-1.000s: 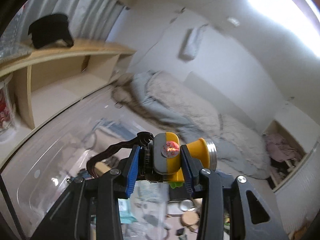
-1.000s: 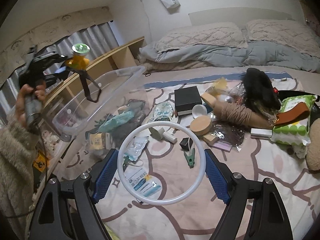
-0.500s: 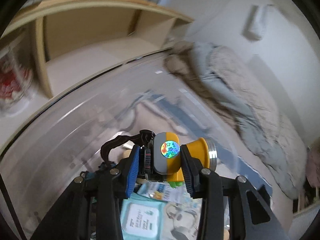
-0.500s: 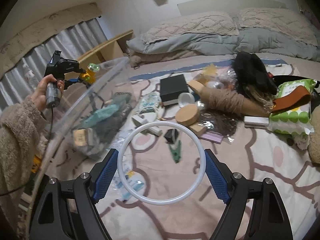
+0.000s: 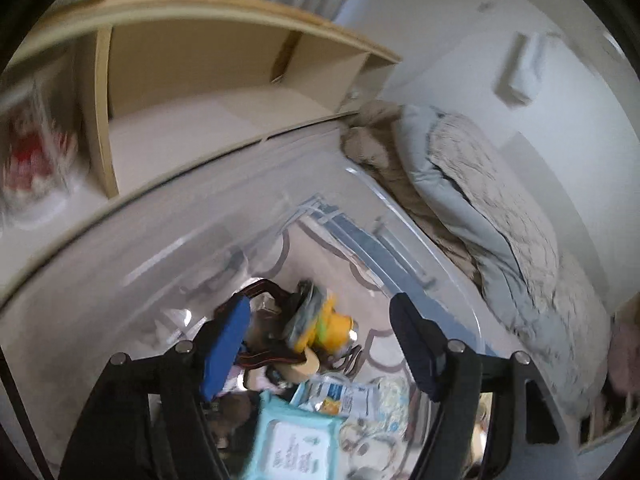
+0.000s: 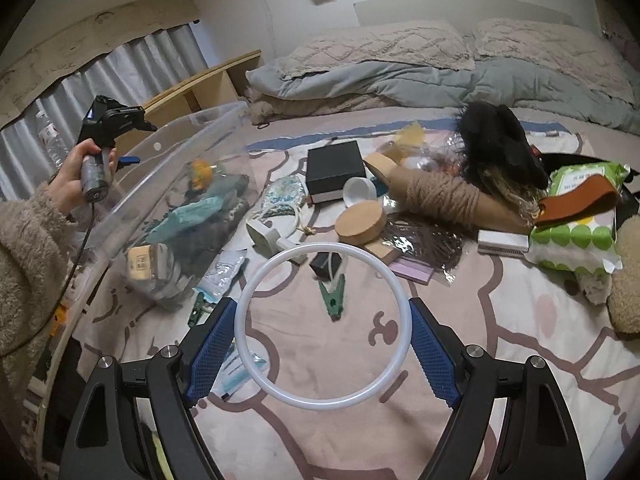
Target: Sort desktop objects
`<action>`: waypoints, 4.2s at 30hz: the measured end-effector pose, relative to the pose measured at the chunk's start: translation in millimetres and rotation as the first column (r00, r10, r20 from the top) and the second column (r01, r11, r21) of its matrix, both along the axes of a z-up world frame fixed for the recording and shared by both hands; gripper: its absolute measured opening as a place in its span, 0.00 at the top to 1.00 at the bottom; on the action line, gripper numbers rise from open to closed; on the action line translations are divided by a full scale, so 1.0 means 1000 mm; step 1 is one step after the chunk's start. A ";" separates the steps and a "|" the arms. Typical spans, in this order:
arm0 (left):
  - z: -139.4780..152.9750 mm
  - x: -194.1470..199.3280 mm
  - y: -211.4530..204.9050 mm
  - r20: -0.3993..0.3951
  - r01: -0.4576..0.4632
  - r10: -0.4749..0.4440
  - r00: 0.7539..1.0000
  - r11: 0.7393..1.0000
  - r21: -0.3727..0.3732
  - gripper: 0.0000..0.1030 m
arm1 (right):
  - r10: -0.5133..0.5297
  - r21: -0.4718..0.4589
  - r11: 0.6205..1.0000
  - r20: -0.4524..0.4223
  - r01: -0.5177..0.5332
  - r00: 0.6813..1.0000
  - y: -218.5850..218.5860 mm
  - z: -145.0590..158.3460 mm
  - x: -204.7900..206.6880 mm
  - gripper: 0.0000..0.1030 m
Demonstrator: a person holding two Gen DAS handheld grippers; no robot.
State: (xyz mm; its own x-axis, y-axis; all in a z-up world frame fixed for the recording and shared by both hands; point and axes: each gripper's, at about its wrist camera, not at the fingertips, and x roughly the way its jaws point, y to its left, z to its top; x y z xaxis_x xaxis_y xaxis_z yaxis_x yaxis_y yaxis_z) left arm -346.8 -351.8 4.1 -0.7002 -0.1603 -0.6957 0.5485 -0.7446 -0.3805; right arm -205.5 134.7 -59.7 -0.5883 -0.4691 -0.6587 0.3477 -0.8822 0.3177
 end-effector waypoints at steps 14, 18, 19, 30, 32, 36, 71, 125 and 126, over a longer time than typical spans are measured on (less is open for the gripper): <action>0.032 0.120 0.016 -0.041 0.262 -0.277 0.960 0.941 -0.212 0.30 | 0.182 0.059 0.983 -0.114 -0.176 0.977 -0.107 0.068 -0.008 0.18; 0.029 0.140 0.020 -0.048 0.276 -0.303 0.952 0.913 -0.300 0.26 | 0.244 0.088 0.968 -0.135 -0.234 0.960 -0.155 0.088 -0.018 0.18; 0.027 0.146 0.020 -0.054 0.274 -0.305 0.951 0.909 -0.316 0.21 | 0.255 0.094 0.965 -0.136 -0.244 0.957 -0.166 0.091 -0.020 0.18; 0.023 0.186 0.000 -0.131 0.260 -0.323 0.937 0.897 -0.357 0.01 | 0.347 0.234 0.917 -0.072 -0.322 0.935 -0.287 0.104 -0.077 0.18; 0.023 0.193 -0.002 -0.137 0.242 -0.314 0.939 0.891 -0.383 0.00 | 0.344 0.250 0.913 -0.053 -0.321 0.938 -0.301 0.102 -0.087 0.18; 0.019 0.199 -0.008 -0.117 0.237 -0.304 0.946 0.890 -0.390 0.00 | 0.347 0.268 0.904 -0.006 -0.333 0.938 -0.332 0.097 -0.102 0.18; 0.029 0.218 0.040 -0.095 0.277 -0.336 0.937 0.881 -0.384 0.00 | 0.278 0.126 0.959 -0.260 -0.253 0.925 -0.240 0.131 -0.044 0.00; 0.000 0.335 0.233 -0.063 0.296 -0.359 0.931 0.846 -0.444 0.00 | 0.110 0.167 0.985 -0.418 -0.043 0.902 -0.018 0.101 0.121 0.00; -0.003 0.336 0.234 -0.058 0.299 -0.360 0.931 0.846 -0.441 0.00 | 0.106 0.165 0.985 -0.416 -0.040 0.903 -0.016 0.099 0.122 0.00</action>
State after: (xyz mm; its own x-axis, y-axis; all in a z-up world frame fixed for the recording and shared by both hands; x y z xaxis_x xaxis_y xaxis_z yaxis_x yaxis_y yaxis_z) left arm -10.9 -117.8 1.0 -0.8447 -0.1574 -0.5115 0.2088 -0.9770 -0.0441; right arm -83.6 118.9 39.0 -0.7943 -0.4374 -0.4216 0.4849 -0.8745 -0.0064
